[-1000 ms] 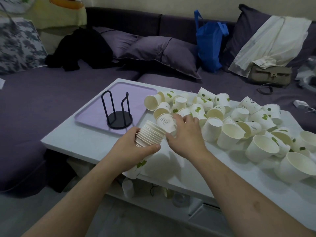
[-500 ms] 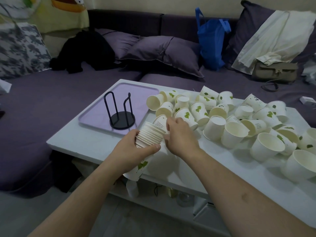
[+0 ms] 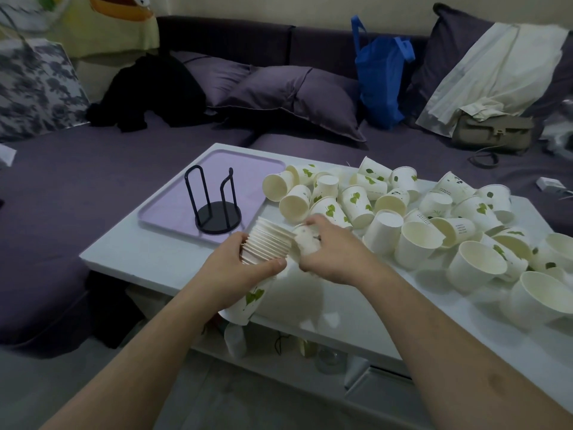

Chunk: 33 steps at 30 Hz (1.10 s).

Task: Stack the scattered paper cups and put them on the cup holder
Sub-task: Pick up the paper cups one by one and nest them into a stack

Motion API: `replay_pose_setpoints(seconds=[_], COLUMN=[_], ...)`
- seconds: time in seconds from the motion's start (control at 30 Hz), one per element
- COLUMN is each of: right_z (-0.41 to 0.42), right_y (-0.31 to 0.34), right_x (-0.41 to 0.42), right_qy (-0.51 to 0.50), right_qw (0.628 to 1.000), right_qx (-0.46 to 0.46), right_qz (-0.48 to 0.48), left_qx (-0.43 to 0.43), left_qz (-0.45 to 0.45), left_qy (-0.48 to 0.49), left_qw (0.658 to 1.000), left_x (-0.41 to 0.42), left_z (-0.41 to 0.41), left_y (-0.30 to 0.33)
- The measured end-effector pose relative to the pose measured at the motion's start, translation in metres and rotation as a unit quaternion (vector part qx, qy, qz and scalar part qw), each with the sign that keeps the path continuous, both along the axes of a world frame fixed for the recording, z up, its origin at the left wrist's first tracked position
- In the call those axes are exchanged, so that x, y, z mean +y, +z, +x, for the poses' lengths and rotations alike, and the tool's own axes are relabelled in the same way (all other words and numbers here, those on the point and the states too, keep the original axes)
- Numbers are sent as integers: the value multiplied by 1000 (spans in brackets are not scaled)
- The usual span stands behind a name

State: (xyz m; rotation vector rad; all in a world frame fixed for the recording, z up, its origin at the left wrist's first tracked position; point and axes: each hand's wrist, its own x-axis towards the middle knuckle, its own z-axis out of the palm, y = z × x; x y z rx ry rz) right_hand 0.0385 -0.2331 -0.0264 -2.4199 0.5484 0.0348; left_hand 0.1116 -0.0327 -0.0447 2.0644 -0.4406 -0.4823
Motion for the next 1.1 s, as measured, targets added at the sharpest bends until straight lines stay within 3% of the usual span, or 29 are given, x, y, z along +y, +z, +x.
replay_pose_setpoints(seconds=[0.13,0.27,0.37,0.53,0.73,0.87,0.97,1.03,1.1], right_z=[-12,-15,-14,-15,-18,-17,-8,-1,7], right_y=[9,14,8,0,8,4,1,-2,-8], right_x=[-19,-22,-15,3,20,18,9,-2,-13], right_qy=[-98,-132,-88,-63,30,60,-5,-68,-75], right_qw=[985,921,907,932,932,938,944,962,984], right_qx=[-115,-234,-228,-210,-130,-91,-147,-193,-160], right_qz=[81,282,343,290,337,329,297,183,-26], left_qx=[6,-17,-35,-37,-37,-38,-29,-22,-22], left_qz=[0,23,33,27,4,11,-12,-25,-25], left_qy=[-17,-60,-80,-85,-53,-41,-23,-16,-18], left_qw=[1000,998,996,995,998,998,999,999,999], left_x=[1,0,-3,-7,-10,-11,-14,-16,-17], left_z=[-4,-12,-17,-24,-22,-20,-18,-16,-14], left_y=[5,9,9,10,10,9,12,12,10])
